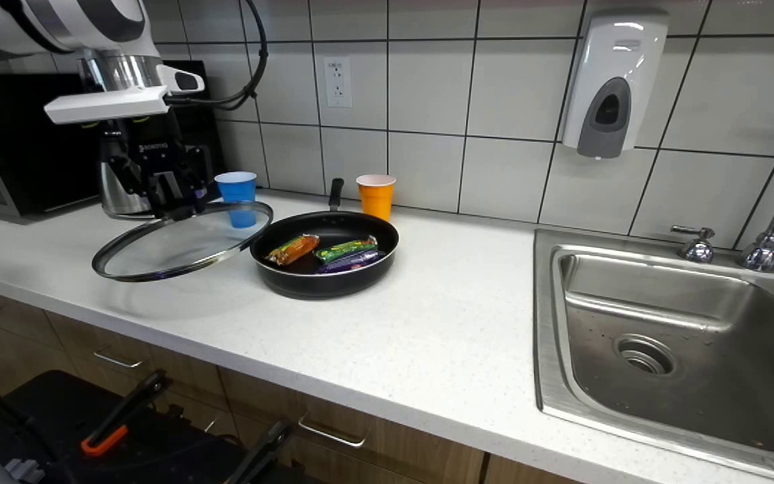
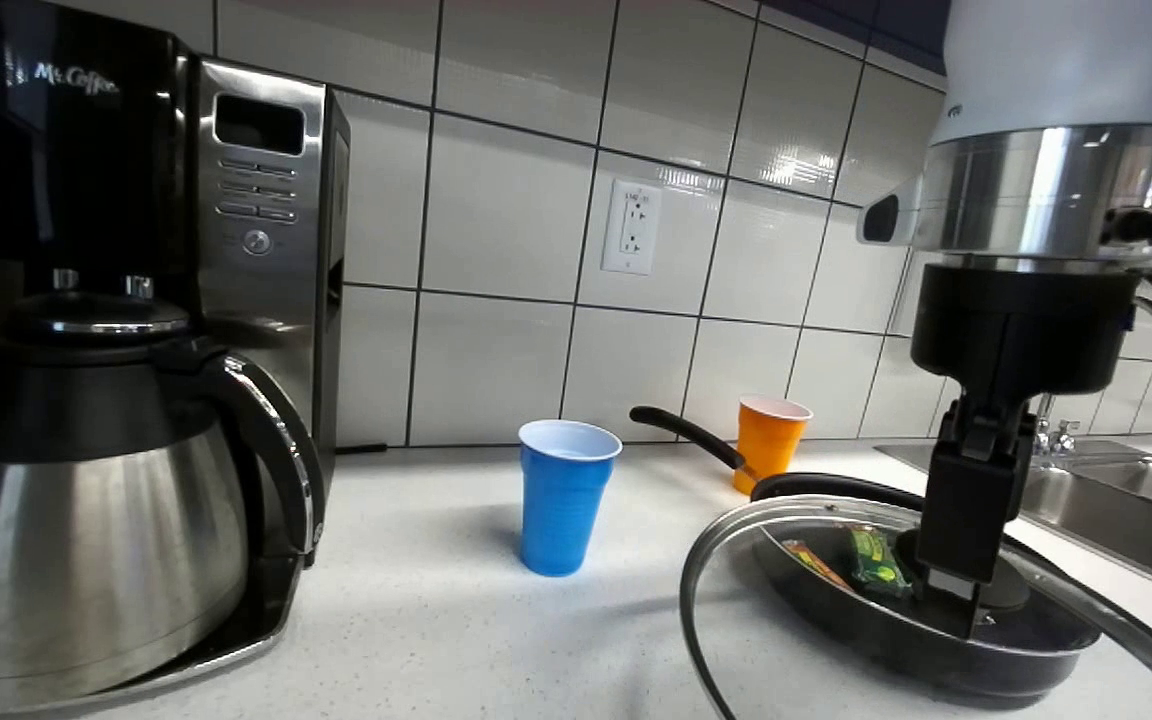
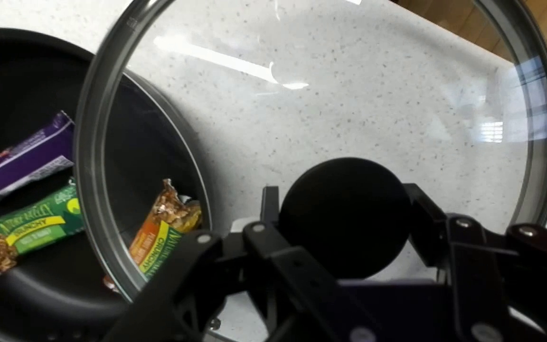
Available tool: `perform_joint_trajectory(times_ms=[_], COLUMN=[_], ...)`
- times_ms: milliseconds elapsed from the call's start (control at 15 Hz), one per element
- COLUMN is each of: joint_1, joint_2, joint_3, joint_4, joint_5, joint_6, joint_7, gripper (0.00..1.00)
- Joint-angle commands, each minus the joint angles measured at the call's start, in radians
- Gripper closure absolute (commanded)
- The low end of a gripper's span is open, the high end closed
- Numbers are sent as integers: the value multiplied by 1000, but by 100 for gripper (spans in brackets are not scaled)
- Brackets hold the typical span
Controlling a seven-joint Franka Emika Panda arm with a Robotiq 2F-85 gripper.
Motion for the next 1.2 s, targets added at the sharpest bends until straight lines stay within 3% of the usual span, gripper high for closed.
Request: perform_joint_trajectory(times_ms=[0,533,1133], joint_1=[-42,-127,-208], joint_2=[-113,-162,-109], joint_3=[-24,-110,-220], joint_4=[-59,-109,-80], joint_5=[1,-24,-9], joint_6=[-5,30,144], joint_7=[-4,-55,-202], gripper=[61,61,61])
